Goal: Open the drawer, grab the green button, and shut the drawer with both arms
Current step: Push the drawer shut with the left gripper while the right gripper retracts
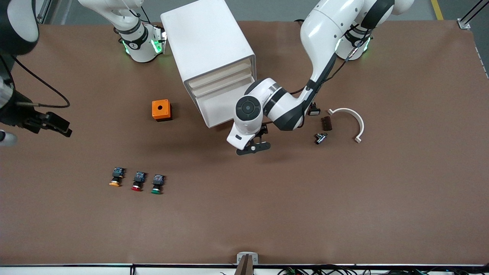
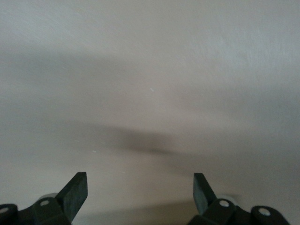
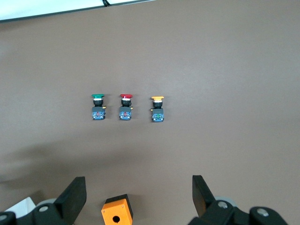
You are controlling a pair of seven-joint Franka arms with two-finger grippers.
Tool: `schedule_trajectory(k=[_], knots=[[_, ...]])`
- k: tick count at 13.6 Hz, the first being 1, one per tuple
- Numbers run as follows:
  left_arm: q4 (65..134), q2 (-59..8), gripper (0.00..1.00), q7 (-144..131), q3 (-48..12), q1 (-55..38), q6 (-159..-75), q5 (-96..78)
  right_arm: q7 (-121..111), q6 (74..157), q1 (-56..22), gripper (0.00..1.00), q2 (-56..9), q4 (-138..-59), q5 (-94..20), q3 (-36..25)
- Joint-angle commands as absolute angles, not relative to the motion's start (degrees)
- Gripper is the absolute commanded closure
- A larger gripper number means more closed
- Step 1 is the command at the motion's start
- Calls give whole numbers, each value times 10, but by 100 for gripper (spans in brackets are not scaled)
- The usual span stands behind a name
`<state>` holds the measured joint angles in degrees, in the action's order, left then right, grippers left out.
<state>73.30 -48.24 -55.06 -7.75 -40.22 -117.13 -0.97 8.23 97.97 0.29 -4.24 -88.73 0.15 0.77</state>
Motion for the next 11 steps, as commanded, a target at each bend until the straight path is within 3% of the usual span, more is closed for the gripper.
schedule_trajectory(k=[1, 11], knots=[[729, -492, 1, -547, -83, -423, -1187, -45, 81, 993, -15, 0, 17, -953, -9, -10], [773, -486, 1, -644, -107, -480, -1179, -167, 86, 989, -11, 0, 39, -946, -2, -9]])
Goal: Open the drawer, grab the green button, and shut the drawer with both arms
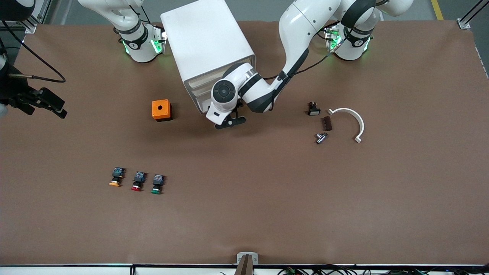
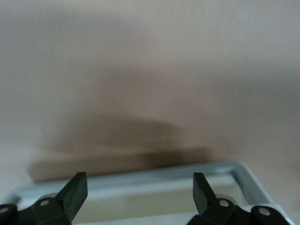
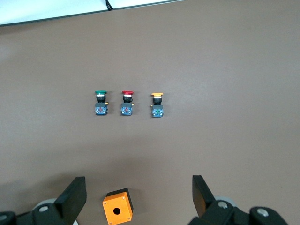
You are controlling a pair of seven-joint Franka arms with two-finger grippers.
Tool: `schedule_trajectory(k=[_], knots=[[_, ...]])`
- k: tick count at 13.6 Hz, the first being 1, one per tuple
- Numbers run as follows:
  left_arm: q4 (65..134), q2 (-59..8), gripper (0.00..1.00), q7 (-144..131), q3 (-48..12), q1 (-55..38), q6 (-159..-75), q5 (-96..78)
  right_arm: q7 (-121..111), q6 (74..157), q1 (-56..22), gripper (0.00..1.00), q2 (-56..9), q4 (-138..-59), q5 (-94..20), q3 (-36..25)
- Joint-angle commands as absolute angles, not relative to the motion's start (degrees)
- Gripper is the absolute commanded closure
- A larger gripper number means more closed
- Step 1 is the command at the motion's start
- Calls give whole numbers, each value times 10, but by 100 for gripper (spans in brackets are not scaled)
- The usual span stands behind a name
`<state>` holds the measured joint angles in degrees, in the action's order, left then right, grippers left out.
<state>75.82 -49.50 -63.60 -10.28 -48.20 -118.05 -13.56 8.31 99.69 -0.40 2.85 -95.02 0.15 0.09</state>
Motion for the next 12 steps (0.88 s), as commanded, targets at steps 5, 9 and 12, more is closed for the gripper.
schedule_trajectory(k=[5, 9, 12], knots=[[769, -460, 1, -687, -99, -466, -1150, -167, 83, 977, -5, 0, 17, -892, 0, -10], [768, -342, 1, -673, -89, -348, -1089, -98, 87, 956, -4, 0, 5, -876, 0, -9], [768, -265, 0, -593, -89, -278, -994, -35, 87, 956, -7, 0, 4, -873, 1, -9]])
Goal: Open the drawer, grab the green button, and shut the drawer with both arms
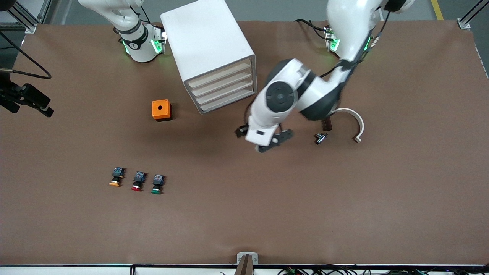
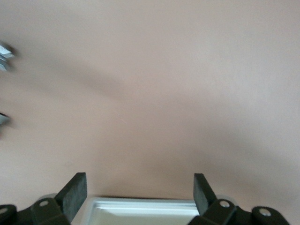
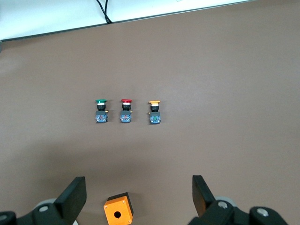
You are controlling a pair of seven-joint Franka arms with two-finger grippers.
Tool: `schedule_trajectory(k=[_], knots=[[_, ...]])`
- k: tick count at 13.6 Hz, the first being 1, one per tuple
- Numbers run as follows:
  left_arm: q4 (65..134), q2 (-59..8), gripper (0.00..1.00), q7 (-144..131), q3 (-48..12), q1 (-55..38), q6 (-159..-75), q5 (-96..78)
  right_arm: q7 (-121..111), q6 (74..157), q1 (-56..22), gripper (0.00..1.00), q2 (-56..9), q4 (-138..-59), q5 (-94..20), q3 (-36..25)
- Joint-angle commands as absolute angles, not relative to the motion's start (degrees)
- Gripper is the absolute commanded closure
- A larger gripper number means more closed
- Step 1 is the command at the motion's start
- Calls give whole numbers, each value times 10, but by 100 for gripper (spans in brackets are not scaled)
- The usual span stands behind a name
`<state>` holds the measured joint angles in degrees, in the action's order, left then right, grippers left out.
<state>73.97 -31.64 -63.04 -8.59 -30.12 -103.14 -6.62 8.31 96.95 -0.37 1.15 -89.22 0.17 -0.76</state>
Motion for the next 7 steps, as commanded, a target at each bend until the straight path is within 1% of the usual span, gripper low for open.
schedule_trajectory(k=[1, 5, 7], knots=[[769, -242, 0, -545, -89, -250, -970, -26, 88, 956, -5, 0, 4, -873, 0, -9], [768, -159, 0, -376, -88, -139, -874, -25, 81, 959, -4, 0, 4, -874, -1, -7], [771, -128, 0, -295, -88, -84, -847, -25, 80, 959, 0, 0, 4, -874, -4, -7]])
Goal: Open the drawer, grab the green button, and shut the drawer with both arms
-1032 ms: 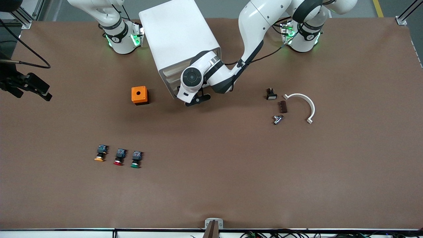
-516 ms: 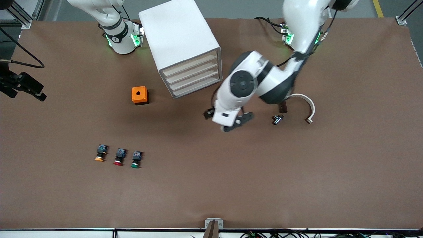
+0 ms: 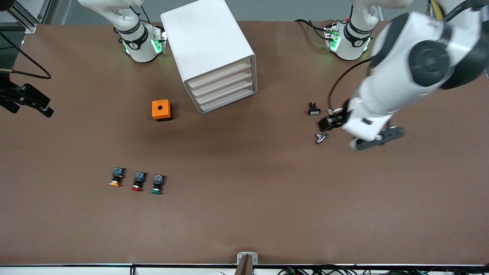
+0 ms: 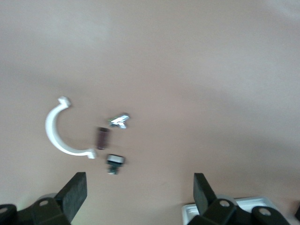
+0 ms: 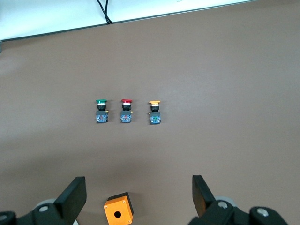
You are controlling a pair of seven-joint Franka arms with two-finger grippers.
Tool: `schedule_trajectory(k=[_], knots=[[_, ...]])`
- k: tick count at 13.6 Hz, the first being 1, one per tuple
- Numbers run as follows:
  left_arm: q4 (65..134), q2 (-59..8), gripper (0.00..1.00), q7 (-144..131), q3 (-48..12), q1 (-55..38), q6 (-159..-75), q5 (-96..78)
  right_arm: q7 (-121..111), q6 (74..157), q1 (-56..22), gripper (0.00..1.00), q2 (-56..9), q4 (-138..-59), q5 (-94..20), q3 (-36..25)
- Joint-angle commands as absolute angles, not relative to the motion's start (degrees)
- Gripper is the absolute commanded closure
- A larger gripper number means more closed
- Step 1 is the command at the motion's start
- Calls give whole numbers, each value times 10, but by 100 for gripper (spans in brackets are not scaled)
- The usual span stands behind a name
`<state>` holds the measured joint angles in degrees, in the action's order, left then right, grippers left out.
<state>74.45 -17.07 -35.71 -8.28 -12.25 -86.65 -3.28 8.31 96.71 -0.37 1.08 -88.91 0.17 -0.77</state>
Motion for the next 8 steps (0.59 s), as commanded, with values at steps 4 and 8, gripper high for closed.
schedule_trajectory(k=[4, 8], knots=[[773, -85, 0, -187, -88, -6, -834, -20, 83, 960, -5, 0, 6, -878, -5, -7], [853, -9, 0, -149, -91, 14, -832, 3, 84, 957, -1, 0, 6, -878, -6, -5]])
